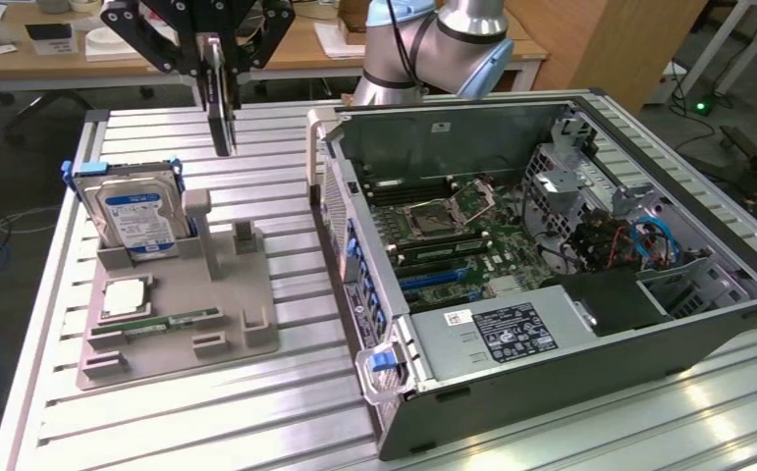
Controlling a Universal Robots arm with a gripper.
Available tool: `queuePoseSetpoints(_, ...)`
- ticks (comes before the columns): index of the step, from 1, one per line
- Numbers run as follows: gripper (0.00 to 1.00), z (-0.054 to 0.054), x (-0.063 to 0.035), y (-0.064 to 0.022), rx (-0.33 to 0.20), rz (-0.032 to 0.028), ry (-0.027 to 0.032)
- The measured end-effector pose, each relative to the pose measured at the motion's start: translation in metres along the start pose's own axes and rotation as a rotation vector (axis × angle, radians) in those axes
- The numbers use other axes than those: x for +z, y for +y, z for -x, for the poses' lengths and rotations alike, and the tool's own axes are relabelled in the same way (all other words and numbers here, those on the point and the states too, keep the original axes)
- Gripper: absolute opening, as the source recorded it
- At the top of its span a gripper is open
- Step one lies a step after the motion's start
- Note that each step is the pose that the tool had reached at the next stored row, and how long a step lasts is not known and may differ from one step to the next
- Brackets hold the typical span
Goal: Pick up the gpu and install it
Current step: 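Pick up the gpu and move the gpu toward the slot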
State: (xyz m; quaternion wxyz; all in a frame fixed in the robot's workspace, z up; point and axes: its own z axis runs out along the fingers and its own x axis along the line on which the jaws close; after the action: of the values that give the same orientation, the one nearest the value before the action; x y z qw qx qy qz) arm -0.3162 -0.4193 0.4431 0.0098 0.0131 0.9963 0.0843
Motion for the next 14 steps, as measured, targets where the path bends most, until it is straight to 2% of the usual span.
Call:
queuePoseSetpoints(2,0.28,0.0,0.0,0.0,-0.001,-0.0317,-0.0008)
queuePoseSetpoints(3,0.28,0.0,0.0,0.0,-0.001,-0.0418,-0.0011)
queuePoseSetpoints(4,0.28,0.0,0.0,0.0,-0.001,-0.0447,-0.0012)
queuePoseSetpoints(6,0.28,0.0,0.0001,-0.0001,-0.001,-0.0463,-0.0013)
queuePoseSetpoints(7,0.28,0.0,0.0,0.0001,-0.001,-0.0509,-0.0013)
queuePoseSetpoints(12,0.28,0.0001,-0.0003,-0.0015,-0.002,-0.1049,-0.0025)
queuePoseSetpoints(14,0.28,0.0001,-0.0002,-0.0016,-0.003,-0.1224,-0.0031)
